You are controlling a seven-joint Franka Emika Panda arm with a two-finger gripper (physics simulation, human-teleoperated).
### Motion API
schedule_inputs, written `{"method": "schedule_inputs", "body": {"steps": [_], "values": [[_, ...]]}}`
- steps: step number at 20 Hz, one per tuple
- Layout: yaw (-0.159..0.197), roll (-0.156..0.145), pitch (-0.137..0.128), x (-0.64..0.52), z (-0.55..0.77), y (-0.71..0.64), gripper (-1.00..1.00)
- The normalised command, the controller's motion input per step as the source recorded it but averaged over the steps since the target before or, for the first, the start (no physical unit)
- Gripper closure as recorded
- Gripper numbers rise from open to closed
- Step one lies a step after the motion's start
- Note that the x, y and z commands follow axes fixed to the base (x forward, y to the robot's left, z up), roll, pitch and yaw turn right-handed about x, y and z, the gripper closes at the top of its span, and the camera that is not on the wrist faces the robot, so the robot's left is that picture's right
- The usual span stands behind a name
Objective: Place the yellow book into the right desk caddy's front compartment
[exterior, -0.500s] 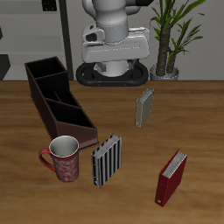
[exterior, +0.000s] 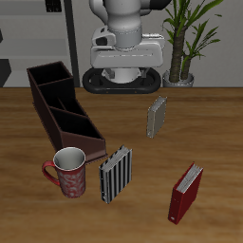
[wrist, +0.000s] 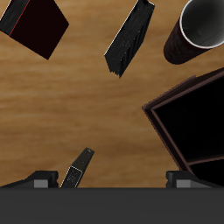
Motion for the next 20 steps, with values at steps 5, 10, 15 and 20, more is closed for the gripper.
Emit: {"method": "schedule_inputs", "body": {"steps": [5, 10, 15, 20], "values": [[-0.072, -0.035, -0.039, -0.26, -0.11, 0.26, -1.0], [-0.088, -0.054, -0.025, -0.15, -0.11, 0.21, -1.0], [-0.009, -0.024, -0.029, -0.21, -0.34, 0.35, -1.0], [0.002, 0.003, 0.019, -0.13, -0.35, 0.3, -1.0]]}}
